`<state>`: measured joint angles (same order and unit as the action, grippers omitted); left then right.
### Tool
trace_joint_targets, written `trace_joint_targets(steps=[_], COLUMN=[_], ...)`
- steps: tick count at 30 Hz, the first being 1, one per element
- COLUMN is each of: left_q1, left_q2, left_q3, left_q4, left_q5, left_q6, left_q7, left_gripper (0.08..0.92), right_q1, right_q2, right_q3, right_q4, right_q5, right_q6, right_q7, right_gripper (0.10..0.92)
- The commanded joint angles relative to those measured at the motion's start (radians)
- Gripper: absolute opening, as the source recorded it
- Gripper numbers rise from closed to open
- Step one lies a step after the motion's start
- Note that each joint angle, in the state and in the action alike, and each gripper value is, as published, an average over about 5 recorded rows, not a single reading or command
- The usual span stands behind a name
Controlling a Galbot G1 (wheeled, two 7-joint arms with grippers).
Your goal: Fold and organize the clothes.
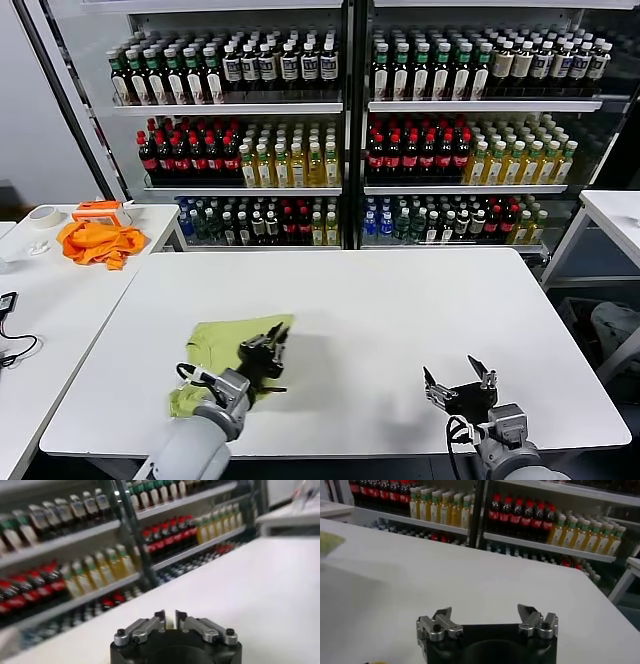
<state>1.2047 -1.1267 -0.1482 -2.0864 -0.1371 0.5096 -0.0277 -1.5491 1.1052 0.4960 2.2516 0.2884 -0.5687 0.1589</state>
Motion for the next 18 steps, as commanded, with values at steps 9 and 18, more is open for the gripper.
trace_joint_targets(steps=[9,18], left_q1=[0.032,0.188], left_q2=[0.097,0.166], left_q3=[-0.149,-0.486], left_q4=[-0.148,-0.117], left_q5=[-0.264,-0.167], left_q6=[-0.155,-0.238], left_q7=[0.051,0.074], left_gripper=[0.492,0.75], right_q1=[0.177,0.434], right_q2=[0.02,0.138], right_q3=[-0.184,-0.487], right_q4=[-0.083,-0.253], right_q5=[0.113,0.421], right_q6=[-0.006,-0.009], right_q7=[-0.004,0.032], right_gripper=[0.823,0.823])
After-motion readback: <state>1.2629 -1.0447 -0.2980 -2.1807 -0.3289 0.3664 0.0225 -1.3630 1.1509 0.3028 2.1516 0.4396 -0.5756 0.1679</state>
